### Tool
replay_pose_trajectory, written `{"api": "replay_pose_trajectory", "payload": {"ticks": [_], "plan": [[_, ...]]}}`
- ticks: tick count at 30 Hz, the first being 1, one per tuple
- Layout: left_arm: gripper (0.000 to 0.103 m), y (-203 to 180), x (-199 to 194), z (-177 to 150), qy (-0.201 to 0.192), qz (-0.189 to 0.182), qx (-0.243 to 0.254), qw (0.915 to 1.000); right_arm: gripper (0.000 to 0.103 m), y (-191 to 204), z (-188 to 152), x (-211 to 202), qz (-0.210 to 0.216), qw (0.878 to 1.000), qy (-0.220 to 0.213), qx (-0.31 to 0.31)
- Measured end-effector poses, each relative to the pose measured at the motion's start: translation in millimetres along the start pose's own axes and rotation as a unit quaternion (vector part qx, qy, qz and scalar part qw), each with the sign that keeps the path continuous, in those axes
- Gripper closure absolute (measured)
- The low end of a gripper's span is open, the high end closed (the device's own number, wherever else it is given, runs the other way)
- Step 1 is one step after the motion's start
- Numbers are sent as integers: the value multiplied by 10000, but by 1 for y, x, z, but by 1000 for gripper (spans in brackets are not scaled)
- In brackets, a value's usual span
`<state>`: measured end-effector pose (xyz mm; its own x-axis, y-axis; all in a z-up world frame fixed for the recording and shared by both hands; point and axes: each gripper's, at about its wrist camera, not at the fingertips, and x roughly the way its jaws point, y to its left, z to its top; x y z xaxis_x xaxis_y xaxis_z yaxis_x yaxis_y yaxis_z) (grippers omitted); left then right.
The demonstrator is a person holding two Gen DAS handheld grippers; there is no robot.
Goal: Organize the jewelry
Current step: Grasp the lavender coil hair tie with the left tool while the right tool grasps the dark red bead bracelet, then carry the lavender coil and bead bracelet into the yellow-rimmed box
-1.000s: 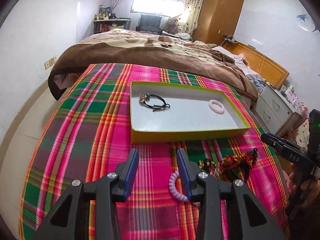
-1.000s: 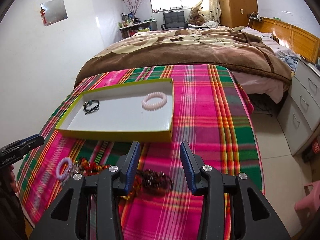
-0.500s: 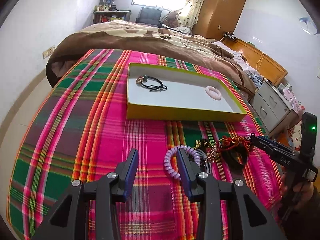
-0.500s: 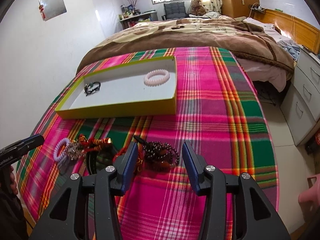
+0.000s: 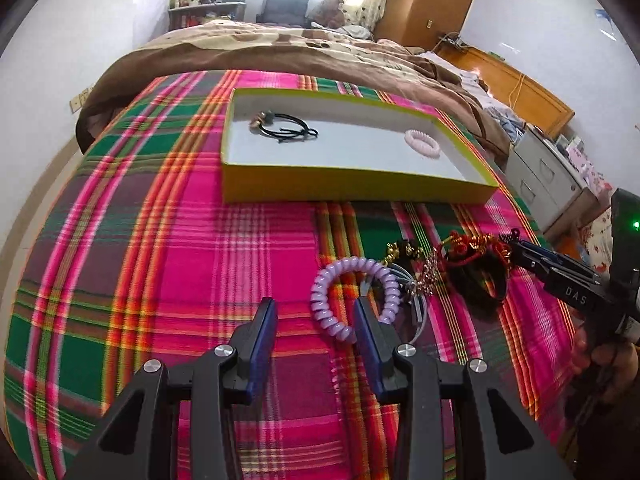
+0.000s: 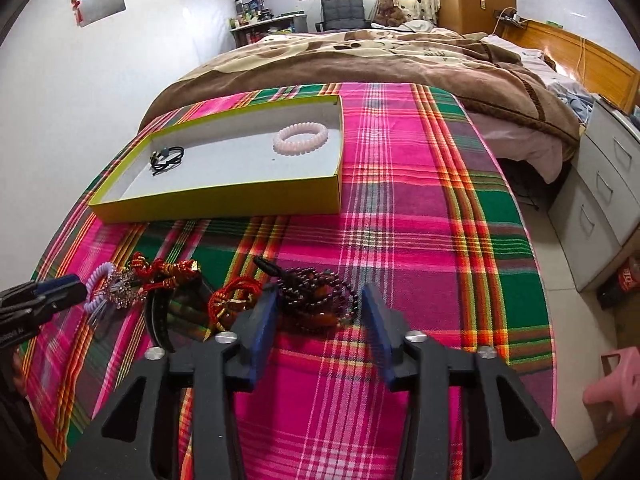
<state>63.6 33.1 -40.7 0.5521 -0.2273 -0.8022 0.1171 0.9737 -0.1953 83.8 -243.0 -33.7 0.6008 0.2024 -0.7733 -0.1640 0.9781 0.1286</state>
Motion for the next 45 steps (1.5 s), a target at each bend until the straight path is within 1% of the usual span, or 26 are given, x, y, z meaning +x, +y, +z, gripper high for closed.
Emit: {"api": "replay_pose_trajectory", "payload": {"ticks": [1, 3, 5, 9, 12, 18, 20, 21, 26, 33, 45], "plan": [[64, -1, 0, 0, -6, 14, 19, 10000, 65, 0, 0, 0, 6, 10000, 5, 10], [64, -3, 1, -1, 10, 46, 77, 10000, 72, -1, 1, 0, 17, 10000, -27, 34], [64, -4, 2, 0, 10, 111, 116, 9999, 77, -2, 1, -2, -21, 10000, -54, 23], [64, -9, 3, 1, 9, 270, 209, 9994, 80, -5, 0, -5, -30, 9999, -103, 83], [64, -10, 3, 0, 5, 324, 237, 9992, 81, -8, 0, -7, -42, 9998, -136, 128], [65, -16, 5, 0, 47, 559, 425, 9975, 81, -12, -1, -10, -11, 9996, -179, 202], [74, -18, 5, -1, 50, 747, 543, 9957, 81, -12, -1, -11, -12, 9996, -176, 202], [75, -19, 5, -1, 48, 763, 578, 9954, 81, -12, -2, -11, -11, 9997, -175, 198], [92, -22, 5, -1, 43, 806, 623, 9948, 81, -12, -2, -13, 14, 9996, -187, 188], [94, -19, 3, -2, 0, 786, 535, 9955, 81, -11, -2, -13, 10, 9997, -196, 164], [94, -14, -13, 1, -268, 752, 414, 9960, 81, -7, -3, -18, -2, 9996, -239, 150]]}}
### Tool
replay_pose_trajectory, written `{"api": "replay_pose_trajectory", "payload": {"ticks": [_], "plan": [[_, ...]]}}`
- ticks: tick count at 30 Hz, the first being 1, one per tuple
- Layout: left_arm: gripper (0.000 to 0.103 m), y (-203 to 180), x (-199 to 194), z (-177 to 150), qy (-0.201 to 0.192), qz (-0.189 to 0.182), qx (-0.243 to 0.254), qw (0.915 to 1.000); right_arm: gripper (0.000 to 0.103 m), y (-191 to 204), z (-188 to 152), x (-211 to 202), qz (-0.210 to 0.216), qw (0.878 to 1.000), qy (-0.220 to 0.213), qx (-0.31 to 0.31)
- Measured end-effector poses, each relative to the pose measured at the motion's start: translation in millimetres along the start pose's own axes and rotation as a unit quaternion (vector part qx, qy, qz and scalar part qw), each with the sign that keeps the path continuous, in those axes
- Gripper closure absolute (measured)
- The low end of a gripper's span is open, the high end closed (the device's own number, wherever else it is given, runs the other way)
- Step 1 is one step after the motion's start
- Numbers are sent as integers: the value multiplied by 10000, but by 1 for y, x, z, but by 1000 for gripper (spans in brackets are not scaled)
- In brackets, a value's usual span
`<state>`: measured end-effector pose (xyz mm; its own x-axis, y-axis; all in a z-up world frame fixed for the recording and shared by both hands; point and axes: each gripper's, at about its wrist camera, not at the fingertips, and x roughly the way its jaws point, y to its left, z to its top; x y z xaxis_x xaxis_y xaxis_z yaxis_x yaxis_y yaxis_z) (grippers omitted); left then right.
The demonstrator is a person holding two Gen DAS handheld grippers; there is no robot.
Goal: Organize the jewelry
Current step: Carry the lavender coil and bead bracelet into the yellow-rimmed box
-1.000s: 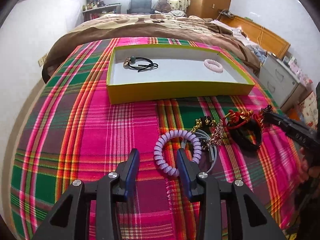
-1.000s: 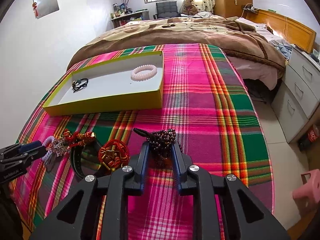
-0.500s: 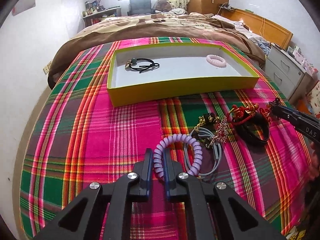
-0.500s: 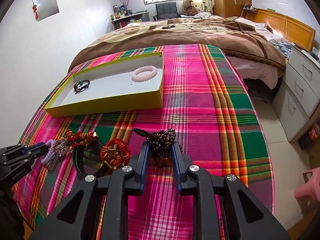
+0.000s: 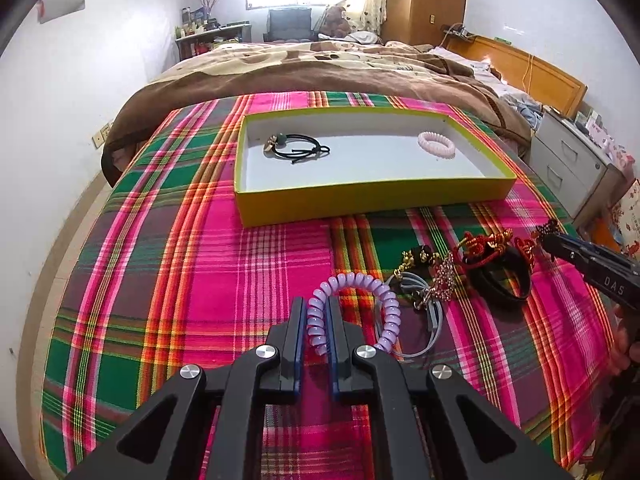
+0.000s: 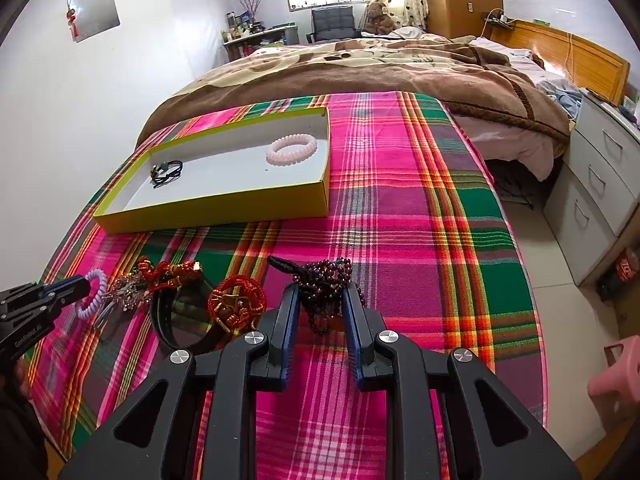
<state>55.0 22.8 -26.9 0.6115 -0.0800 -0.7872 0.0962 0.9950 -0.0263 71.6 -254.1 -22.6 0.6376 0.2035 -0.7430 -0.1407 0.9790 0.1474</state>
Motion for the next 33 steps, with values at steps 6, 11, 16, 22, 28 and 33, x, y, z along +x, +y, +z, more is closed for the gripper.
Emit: {"api": "replay_pose_trajectory", "payload": {"ticks": [6, 11, 16, 22, 28, 33], "plan": [[94, 4, -9, 6, -139, -46, -92, 9999, 81, 4, 3, -8, -51, 9999, -144, -25], [94, 6, -15, 14, -240, -63, -132, 9996, 81, 9, 8, -15, -28, 9997, -250, -55], [94, 11, -19, 26, -347, -28, -156, 9993, 81, 13, 19, -18, -13, 9994, -346, -94], [94, 18, -19, 46, -467, -9, -204, 9987, 81, 27, 41, -14, 57, 9989, -426, -210], [94, 25, -11, 65, -489, 5, -193, 9986, 81, 39, 61, -1, 148, 9986, -405, -308], [94, 30, 3, 80, -465, -90, -273, 9985, 81, 48, 82, 14, 189, 9985, -366, -373]]}}
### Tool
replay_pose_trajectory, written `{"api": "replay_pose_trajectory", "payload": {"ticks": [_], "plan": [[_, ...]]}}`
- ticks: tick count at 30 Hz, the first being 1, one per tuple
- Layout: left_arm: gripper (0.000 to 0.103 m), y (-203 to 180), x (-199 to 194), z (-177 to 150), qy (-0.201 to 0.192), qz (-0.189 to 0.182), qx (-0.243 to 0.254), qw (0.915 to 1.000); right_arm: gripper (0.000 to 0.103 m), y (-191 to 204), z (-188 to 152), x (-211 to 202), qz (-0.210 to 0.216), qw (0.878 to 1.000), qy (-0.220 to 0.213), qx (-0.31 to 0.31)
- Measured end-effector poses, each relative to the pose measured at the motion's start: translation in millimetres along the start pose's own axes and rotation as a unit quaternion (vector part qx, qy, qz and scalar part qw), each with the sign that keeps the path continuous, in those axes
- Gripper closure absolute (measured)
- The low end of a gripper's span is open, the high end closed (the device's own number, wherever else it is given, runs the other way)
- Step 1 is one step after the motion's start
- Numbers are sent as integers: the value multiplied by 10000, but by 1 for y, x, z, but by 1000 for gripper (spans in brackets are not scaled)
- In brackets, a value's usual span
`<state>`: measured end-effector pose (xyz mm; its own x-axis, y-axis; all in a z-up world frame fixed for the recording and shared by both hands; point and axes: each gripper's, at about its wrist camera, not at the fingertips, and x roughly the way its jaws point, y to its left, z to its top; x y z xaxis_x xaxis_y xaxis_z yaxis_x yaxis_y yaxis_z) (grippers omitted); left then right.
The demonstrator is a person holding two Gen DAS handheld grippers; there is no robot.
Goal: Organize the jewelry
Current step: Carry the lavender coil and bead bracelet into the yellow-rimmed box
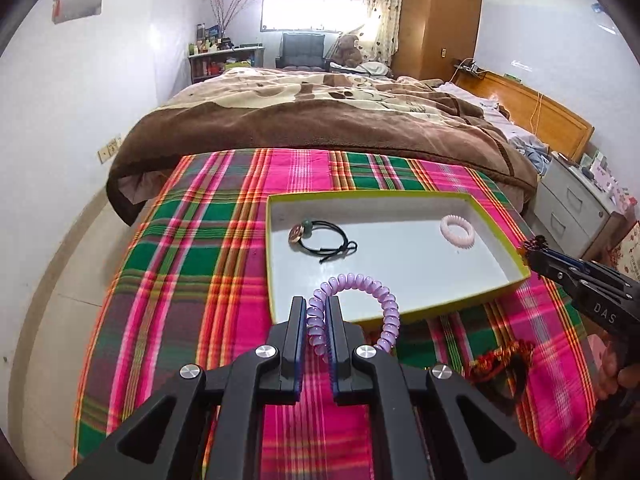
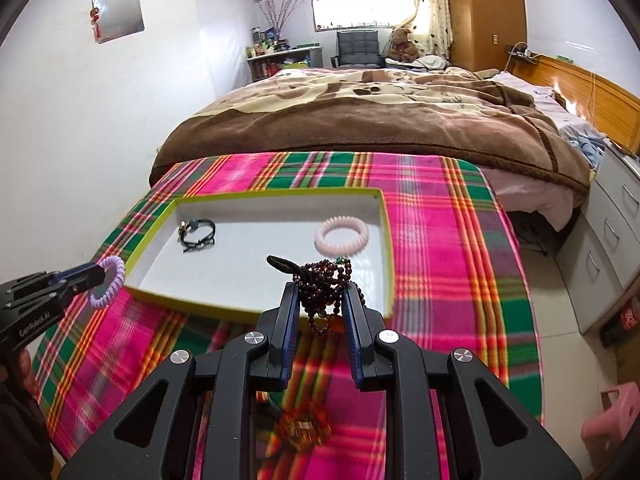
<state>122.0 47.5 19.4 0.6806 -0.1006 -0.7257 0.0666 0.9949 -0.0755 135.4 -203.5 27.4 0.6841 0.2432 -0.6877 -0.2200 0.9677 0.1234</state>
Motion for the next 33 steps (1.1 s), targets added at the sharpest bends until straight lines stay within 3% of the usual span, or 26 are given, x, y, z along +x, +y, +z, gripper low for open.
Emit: {"api": "replay_pose_trajectory", "payload": {"ticks": [11, 22, 33], "plan": [[94, 6, 39, 23, 141, 18, 31, 9999, 81, 23, 37, 53, 60, 9990, 284, -341], [94, 13, 74, 26, 393, 31, 37, 9992, 81, 29, 44, 98, 102, 9971, 665, -370], [94, 18, 84, 29, 405, -15, -47, 9992, 81, 35, 47, 125, 37, 9944, 951, -461]]}}
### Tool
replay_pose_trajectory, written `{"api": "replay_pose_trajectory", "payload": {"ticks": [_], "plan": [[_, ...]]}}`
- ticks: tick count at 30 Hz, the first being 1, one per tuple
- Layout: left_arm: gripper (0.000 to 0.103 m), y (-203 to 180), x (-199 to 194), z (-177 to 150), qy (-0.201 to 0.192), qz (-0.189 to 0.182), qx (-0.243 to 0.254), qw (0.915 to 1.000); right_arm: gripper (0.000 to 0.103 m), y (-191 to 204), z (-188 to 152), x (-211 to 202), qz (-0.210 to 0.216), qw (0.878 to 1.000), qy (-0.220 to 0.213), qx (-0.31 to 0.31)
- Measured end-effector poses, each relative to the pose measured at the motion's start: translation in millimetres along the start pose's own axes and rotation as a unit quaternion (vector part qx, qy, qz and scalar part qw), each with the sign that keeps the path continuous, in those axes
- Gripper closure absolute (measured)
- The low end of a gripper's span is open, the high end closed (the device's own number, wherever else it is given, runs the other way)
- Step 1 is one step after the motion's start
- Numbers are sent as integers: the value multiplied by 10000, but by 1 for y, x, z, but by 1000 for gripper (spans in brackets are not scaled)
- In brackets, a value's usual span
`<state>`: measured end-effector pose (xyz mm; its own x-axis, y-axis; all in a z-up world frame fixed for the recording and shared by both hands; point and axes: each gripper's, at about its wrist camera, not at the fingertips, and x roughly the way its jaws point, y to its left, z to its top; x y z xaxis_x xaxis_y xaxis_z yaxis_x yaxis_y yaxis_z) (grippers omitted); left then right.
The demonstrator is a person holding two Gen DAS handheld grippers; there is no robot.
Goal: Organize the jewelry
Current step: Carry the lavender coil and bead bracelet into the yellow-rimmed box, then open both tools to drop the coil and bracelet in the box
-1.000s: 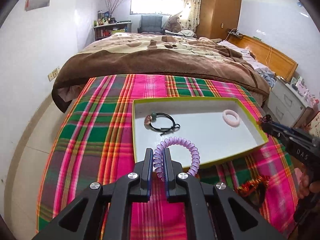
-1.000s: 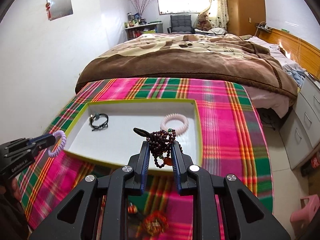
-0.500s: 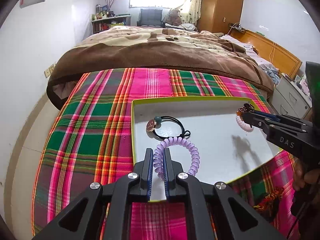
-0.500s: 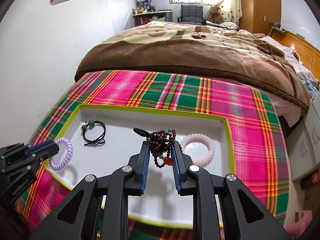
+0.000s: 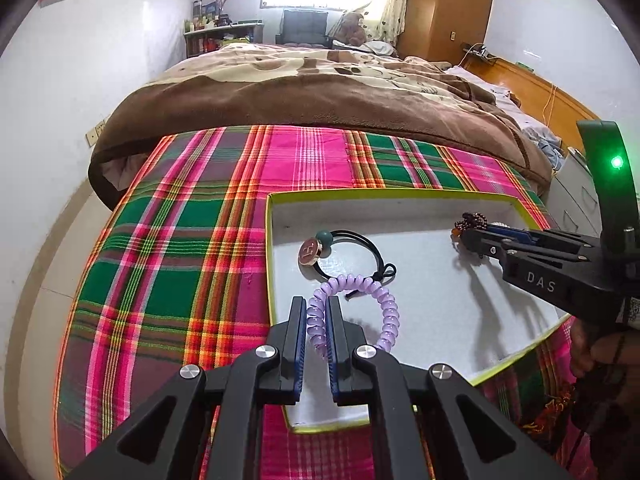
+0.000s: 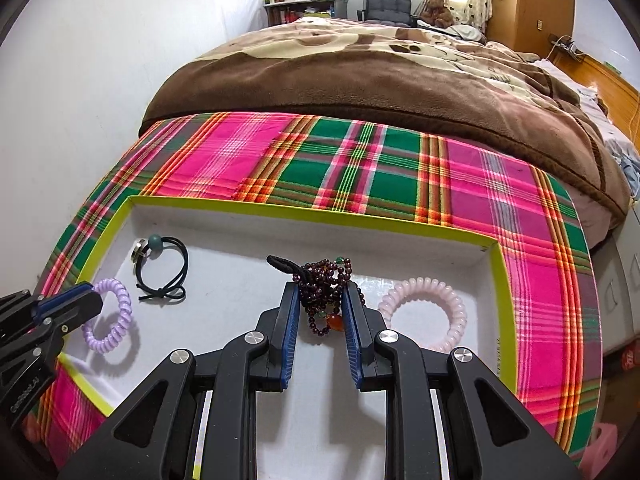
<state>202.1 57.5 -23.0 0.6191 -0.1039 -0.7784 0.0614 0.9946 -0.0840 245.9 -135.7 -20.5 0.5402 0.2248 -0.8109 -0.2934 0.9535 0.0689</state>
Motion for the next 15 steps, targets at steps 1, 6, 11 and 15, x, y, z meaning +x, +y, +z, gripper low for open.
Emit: {"api": "replay_pose_trajectory", "payload": {"ticks": [1, 6, 11, 15], "plan": [[94, 0, 1, 0, 9, -21, 1, 10000, 81, 1, 1, 1, -4, 10000, 16, -6], [94, 0, 7, -2, 114, -65, 6, 9999, 81, 2, 3, 4, -25, 10000, 30, -53], [94, -1, 6, -3, 118, -64, 17, 9999, 81, 2, 5, 5, -40, 10000, 37, -71], [93, -1, 6, -2, 132, -55, 42, 9999, 81, 4, 5, 6, -50, 9999, 33, -107]]}}
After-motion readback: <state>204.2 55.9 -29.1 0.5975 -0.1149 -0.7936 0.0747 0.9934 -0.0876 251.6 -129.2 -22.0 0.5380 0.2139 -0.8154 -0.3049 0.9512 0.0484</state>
